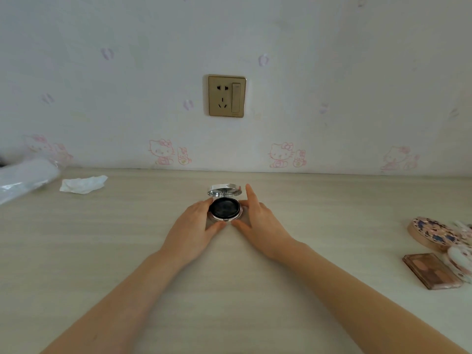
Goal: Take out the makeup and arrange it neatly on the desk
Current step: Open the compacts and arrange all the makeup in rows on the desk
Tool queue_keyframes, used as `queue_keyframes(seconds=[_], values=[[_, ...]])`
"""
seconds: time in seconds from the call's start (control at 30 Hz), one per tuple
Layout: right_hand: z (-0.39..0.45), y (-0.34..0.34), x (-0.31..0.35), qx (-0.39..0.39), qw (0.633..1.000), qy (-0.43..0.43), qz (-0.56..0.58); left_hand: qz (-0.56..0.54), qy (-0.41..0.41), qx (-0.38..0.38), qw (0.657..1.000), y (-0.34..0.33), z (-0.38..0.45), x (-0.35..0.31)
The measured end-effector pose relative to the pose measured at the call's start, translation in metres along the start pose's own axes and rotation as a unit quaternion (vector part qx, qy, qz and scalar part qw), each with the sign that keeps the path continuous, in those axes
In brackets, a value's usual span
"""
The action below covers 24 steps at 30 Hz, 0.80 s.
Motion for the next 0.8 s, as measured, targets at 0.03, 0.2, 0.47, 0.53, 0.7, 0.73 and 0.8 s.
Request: queue_keyframes(seconds=[0.03,0.2,0.47,0.53,0.7,0.73,0.8], values=[[0.006,0.0,-0.001,0.0,1.0,-0.001,-0.005,0.001,0.003,-0.006,1.0,0.001,0.004,0.003],[0.027,-0.004,-0.005,0.006,0.999,-0.018,-0.03,0.019,0.008,-0.016,1.0,0.002,0.02,0.014],[0.043,-0.005,-0.007,0.006,0.998,-0.033,-0.055,0.03,0.015,-0.029,0.999,0.004,0.034,0.021],[0.044,-0.005,-0.007,0.005,0.998,-0.034,-0.059,0.032,0.014,-0.032,0.999,0.004,0.035,0.022],[0.042,-0.004,-0.004,0.011,0.998,-0.041,-0.055,0.031,0.02,-0.036,0.999,0.003,0.033,0.02],[0.041,-0.003,-0.003,0.013,0.997,-0.044,-0.056,0.034,0.023,-0.035,0.999,0.003,0.032,0.019],[0.036,-0.002,-0.003,0.017,0.997,-0.048,-0.059,0.044,0.032,-0.031,0.998,0.003,0.028,0.018]])
Point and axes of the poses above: each hand's wrist, its own z-axis towards the middle knuckle, its own y-axis out of the back of the hand, x = y × z, the point moved 1 cm from there along z, towards the middle knuckle, and after that the axes turned 9 degrees about x, right-handed, at the moved point
